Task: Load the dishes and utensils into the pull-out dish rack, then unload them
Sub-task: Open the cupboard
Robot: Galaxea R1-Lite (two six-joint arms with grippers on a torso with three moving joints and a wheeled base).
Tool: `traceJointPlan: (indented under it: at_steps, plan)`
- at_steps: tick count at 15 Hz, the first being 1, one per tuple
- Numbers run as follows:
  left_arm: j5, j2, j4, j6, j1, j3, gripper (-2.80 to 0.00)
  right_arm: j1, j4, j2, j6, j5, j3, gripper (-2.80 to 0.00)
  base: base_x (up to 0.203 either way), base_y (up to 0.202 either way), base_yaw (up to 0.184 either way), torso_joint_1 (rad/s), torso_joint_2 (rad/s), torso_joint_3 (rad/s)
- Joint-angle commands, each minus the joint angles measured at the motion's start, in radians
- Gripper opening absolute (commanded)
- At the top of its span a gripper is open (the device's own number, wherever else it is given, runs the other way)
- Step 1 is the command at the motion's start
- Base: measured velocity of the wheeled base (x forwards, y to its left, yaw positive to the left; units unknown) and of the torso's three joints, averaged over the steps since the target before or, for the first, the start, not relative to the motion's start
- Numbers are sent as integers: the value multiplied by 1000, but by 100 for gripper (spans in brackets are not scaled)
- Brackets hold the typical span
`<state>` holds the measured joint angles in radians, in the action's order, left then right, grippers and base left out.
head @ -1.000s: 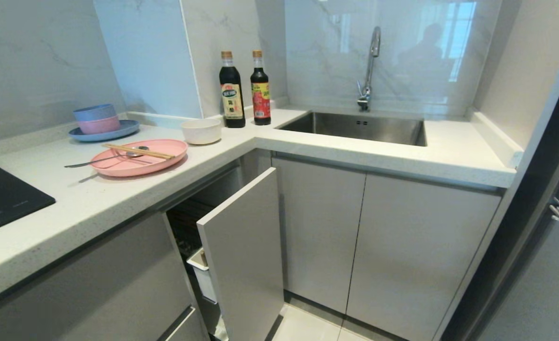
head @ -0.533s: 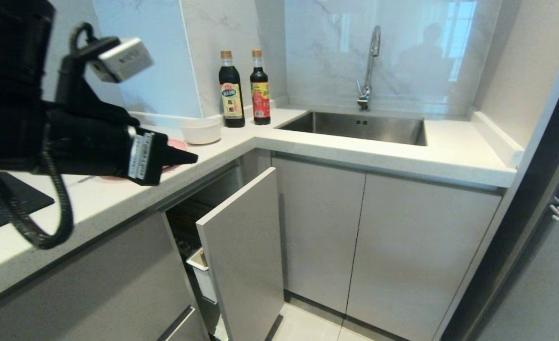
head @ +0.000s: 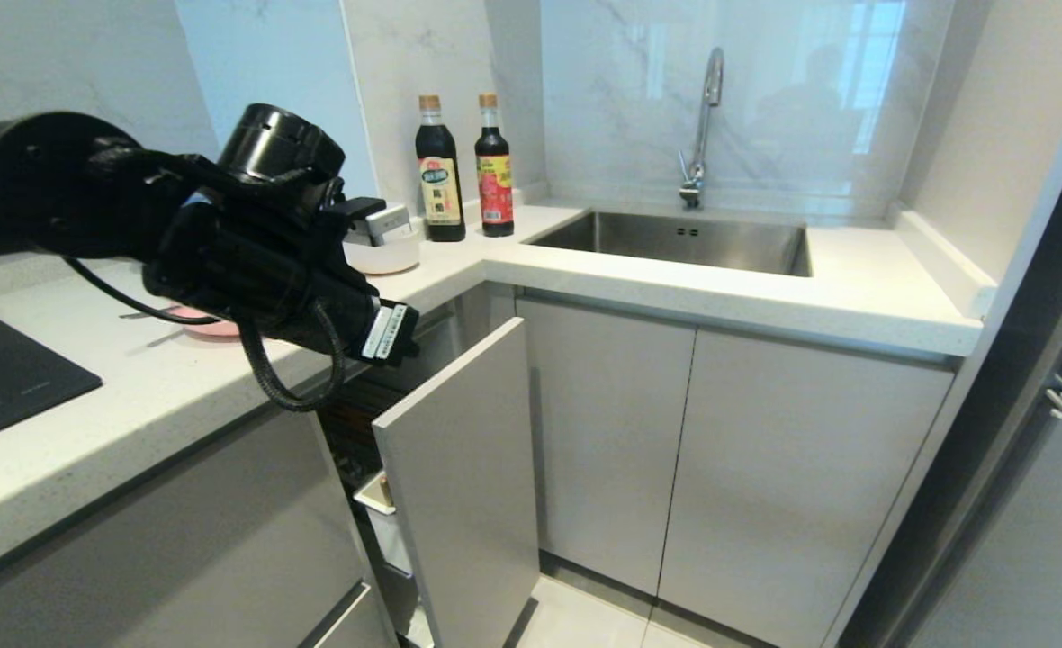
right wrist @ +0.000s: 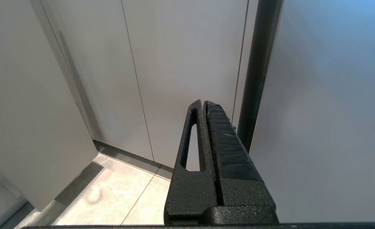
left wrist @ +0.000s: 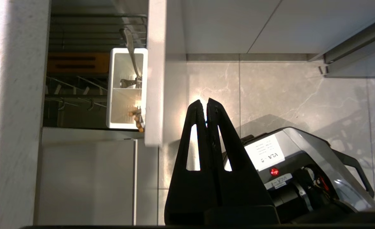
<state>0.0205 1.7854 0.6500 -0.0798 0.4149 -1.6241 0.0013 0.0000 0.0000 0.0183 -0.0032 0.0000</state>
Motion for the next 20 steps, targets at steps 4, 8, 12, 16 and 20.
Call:
traceJointPlan:
  at_steps: [4,8,12,16,20]
  plan:
    - [68,191,6,4,-28,-97,-280,0,0,0,0,0,2,-280,0,0,0,0,0,0]
    - [141,229,5,6,-38,-141,-280,0,0,0,0,0,2,-280,0,0,0,0,0,0]
    - [211,258,3,7,-38,-150,-280,0,0,0,0,0,2,-280,0,0,0,0,0,0]
    - [265,295,0,17,-45,-155,-280,0,0,0,0,0,2,-280,0,0,0,0,0,0]
    - [260,299,3,28,-47,-151,-280,0,0,0,0,0,2,-280,0,0,0,0,0,0]
